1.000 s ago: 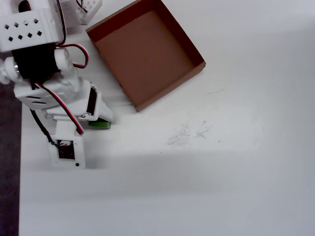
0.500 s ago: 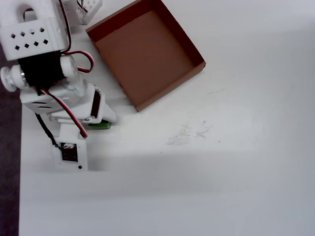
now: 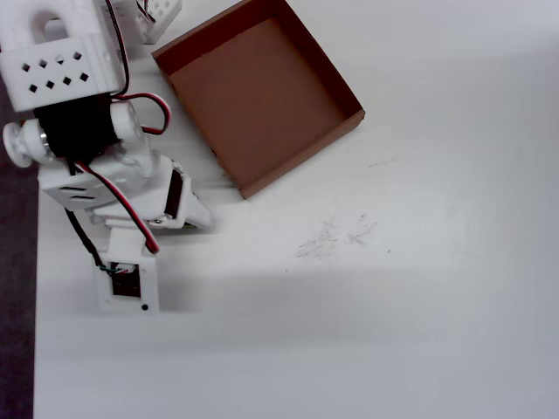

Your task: Grasp a green cube and put it in a box.

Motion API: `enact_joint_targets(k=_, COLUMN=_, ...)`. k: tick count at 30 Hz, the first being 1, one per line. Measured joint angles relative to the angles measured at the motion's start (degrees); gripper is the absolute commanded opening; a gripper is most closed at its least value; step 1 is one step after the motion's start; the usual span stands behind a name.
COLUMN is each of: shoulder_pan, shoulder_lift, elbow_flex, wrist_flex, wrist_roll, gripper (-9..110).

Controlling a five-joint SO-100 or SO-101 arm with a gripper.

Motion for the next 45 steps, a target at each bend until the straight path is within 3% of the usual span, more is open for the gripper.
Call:
enact_joint_targets(k=36, shoulder_pan=-0.9, shoulder_lift=0.2, elbow_flex=2.5, wrist_flex=-0.9, wrist_roll=0.2, gripper=12)
enact_joint_targets(k=45, shoulder_pan=-0.4, shoulder_lift=13.3, elbow_flex=3.5, wrist_flex=4.0, wrist_roll=0.2, gripper=12)
